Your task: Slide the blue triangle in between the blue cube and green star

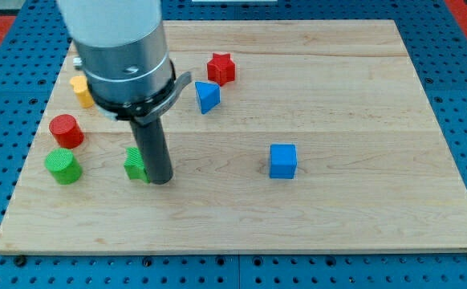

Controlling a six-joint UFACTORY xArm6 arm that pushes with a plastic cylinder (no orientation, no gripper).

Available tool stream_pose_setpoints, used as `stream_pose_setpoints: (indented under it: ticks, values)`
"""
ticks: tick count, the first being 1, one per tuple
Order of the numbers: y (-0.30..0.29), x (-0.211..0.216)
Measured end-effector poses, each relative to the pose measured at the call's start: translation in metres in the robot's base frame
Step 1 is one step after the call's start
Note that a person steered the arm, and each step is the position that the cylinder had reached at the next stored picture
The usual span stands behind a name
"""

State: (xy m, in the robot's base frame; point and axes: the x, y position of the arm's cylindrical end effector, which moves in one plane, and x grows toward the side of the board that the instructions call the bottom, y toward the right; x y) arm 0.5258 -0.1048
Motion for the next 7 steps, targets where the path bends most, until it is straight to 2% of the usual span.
stream_pose_setpoints:
  ticks: [1, 2, 3, 4, 7]
  values:
    - [0.043, -0.006]
    - [0.104, -0.077]
    - [0.132, -0.157]
    - [0.059, -0.163]
    - [-0.010, -0.128]
